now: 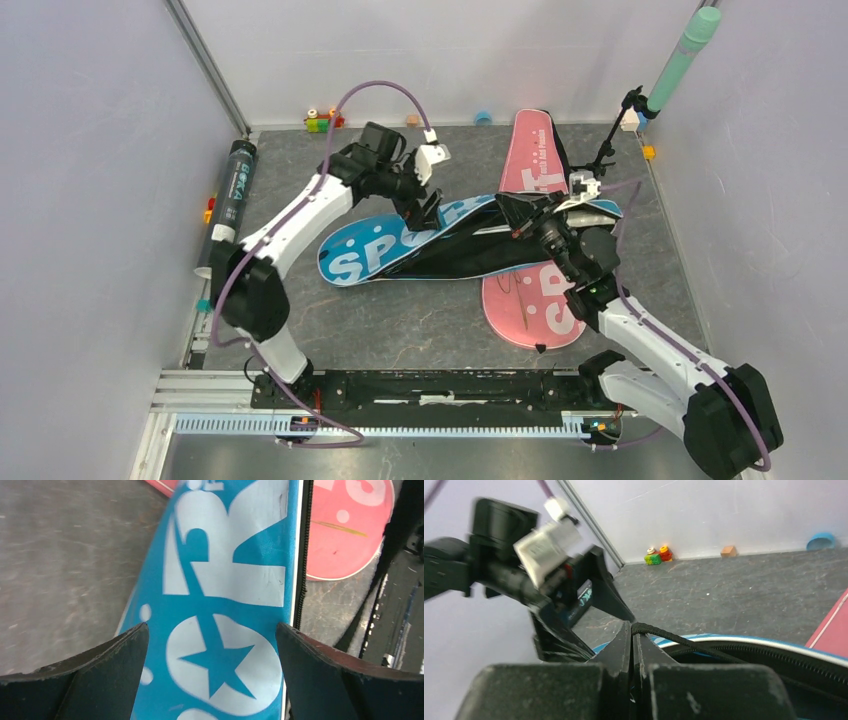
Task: Pack up the badminton gear
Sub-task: Adjust the racket in the racket bag.
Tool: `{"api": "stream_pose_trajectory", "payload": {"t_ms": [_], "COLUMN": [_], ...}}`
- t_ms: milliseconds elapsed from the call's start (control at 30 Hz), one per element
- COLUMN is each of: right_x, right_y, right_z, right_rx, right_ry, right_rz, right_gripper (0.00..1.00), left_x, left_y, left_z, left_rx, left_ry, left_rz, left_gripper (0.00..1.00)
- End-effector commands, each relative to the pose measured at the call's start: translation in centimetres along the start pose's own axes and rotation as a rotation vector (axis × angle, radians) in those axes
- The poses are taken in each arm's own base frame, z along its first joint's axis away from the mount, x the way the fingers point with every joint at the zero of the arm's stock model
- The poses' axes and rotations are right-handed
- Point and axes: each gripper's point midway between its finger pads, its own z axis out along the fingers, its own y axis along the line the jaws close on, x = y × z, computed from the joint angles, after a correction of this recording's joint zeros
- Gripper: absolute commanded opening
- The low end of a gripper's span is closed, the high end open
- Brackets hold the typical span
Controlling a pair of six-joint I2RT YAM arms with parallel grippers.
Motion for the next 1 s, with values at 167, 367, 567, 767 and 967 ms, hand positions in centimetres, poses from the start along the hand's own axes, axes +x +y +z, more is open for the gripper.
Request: {"api": "stream_pose_trajectory", "payload": {"t_ms": [167,367,567,767,967], "right_x": [-5.3,-5.6,-4.8,-4.6,-3.9], "right_y": [3.7,3.0,2.6,3.1,3.5], "right_z": [0.6,0.7,0.7,-0.3,-0.6], "right_rx": [-0.168,-0.141,-0.154,-0.200,-0.241], "right_ry": [-0.052,-0.046,-0.031,-0.072,-0.055], "right_rz": [0.101,0.080,0.114,0.174,0.234], "right_gripper": [0.00,0.00,0.00,0.00,0.00], "left_x": [-0.2,-1.0,-4.9,-7.6,-8.3], "left_y": [-4.4,-4.8,-4.4,-4.6,-5.0], "left_z": [6.5,8.5,8.2,8.6,11.9], "left_rx": [0.335,0.410,0.422,0.415,0.311], "left_ry": [-0.011,-0.048,-0.152,-0.230,-0.261], "left_rz": [0.069,0.066,0.088,0.125,0.234], "left_gripper": [1.00,1.00,1.00,1.00,1.00]}}
